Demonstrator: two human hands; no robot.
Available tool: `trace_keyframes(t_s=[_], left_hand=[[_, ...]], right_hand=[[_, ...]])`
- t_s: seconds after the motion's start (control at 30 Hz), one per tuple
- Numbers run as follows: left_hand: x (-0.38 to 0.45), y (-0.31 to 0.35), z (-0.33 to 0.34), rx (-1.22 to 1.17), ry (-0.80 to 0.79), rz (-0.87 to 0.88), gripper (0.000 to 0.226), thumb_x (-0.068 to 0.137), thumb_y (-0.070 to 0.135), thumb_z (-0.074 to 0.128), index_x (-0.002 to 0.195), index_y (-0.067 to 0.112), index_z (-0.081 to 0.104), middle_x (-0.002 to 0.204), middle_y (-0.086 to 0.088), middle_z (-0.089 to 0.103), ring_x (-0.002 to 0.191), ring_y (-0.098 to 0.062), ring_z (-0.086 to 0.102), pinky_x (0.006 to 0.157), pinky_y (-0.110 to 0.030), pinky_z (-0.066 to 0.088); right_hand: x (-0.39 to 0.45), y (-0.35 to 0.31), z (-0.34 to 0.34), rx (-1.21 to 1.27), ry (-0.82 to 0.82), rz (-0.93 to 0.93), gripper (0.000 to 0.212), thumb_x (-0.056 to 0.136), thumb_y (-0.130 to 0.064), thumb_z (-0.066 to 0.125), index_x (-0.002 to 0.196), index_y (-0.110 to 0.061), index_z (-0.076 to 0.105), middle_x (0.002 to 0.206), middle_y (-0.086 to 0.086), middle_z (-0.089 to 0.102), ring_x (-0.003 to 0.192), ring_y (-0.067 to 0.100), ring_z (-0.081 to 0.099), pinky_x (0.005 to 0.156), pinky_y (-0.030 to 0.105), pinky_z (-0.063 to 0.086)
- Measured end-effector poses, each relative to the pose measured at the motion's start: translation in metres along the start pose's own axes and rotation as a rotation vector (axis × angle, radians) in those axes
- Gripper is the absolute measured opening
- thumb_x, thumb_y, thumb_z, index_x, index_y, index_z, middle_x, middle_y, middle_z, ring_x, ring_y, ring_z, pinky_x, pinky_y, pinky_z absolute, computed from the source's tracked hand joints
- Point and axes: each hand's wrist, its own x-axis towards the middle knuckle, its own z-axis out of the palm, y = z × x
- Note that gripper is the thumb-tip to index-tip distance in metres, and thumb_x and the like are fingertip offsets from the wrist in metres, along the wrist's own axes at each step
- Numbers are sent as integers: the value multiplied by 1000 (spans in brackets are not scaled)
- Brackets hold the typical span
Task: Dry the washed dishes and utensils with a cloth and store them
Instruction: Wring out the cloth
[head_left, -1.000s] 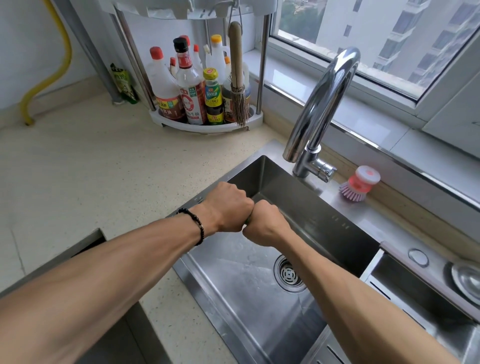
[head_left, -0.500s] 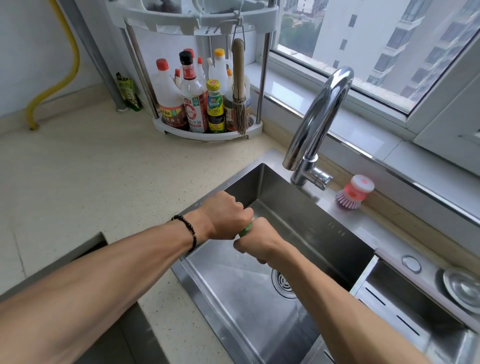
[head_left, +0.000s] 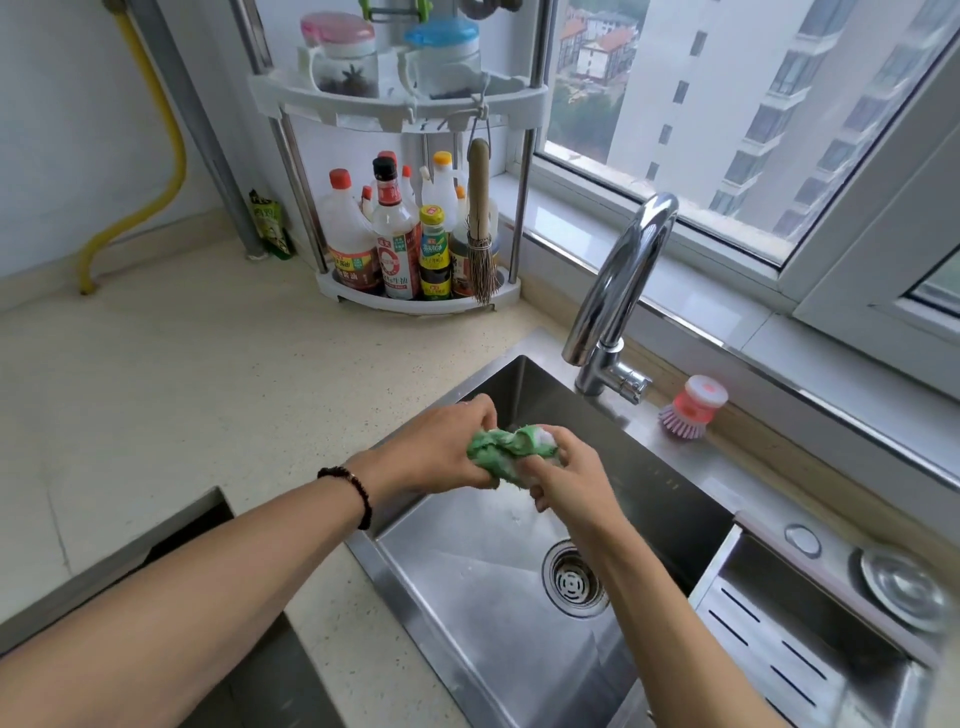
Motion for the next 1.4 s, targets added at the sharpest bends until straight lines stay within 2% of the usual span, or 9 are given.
trace_keyframes(t_s=[0.17, 0.3, 0.4, 0.67, 0.87, 1.0, 1.13, 1.27, 1.4], left_hand=[[-23, 7, -15, -371, -184, -154, 28, 96, 34, 65, 76, 16, 70, 53, 9, 58, 46, -9, 52, 50, -24, 45], [-40, 9, -26, -366, -160, -109, 12, 97, 21, 65, 109, 19, 65, 100, 0, 70, 94, -16, 67, 81, -24, 54], [-54, 13, -40, -646, -84, -71, 46, 90, 12, 73, 130, 13, 51, 118, -6, 65, 104, -13, 66, 88, -25, 54], [-85, 7, -76, -769, 173, -146, 15, 95, 16, 66, 80, 12, 63, 66, 6, 65, 59, -6, 60, 57, -18, 46], [-105, -5, -92, -570, 261, -237, 6, 97, 14, 63, 103, 12, 63, 101, -6, 67, 94, -21, 65, 78, -26, 53], [-138, -28, -109, -632, 275, -135, 13, 92, 1, 66, 101, 9, 69, 90, -6, 70, 78, -14, 67, 70, -30, 57], [-171, -71, -125, -579, 447, -174, 19, 93, 1, 64, 100, 14, 77, 88, -4, 76, 76, -14, 68, 77, -37, 58], [-216, -120, -149, -569, 430, -127, 55, 88, -2, 66, 137, 20, 59, 133, 7, 63, 120, -5, 59, 104, -23, 45], [-264, -174, -174, -487, 538, -113, 42, 76, 1, 79, 106, 31, 71, 97, 10, 73, 94, -9, 68, 85, -24, 56]], right_hand=[[-7, 0, -10, -89, 267, -139, 9, 80, -22, 81, 84, -25, 74, 76, -4, 73, 72, 15, 68, 69, 37, 57], [-18, -21, -4, 13, 75, -223, 3, 87, -24, 78, 90, -22, 78, 80, 6, 76, 69, 19, 63, 62, 37, 50], [-26, -40, 2, 20, -165, -297, 18, 98, -23, 65, 110, -28, 78, 95, 11, 77, 79, 22, 62, 71, 41, 49], [-28, -62, 17, 222, -183, -358, 67, 69, -66, 79, 114, -17, 77, 134, 5, 56, 129, 27, 54, 105, 48, 49], [-41, -81, 52, 336, -390, -282, 26, 80, -28, 73, 94, -6, 77, 95, 20, 72, 90, 31, 66, 84, 41, 54], [-43, -104, 93, 339, -423, -213, 23, 81, -23, 71, 94, -5, 67, 99, 23, 68, 90, 33, 65, 90, 49, 53], [-48, -124, 145, -17, -307, -334, 16, 92, -19, 69, 92, -4, 64, 88, 9, 70, 81, 21, 68, 74, 30, 59], [-56, -148, 223, -469, -228, -535, 21, 84, -33, 78, 78, -18, 65, 95, 2, 66, 85, 18, 65, 73, 34, 60], [-68, -166, 305, -513, -297, -591, 43, 84, -45, 74, 73, -3, 73, 87, 24, 68, 77, 37, 64, 70, 53, 55]])
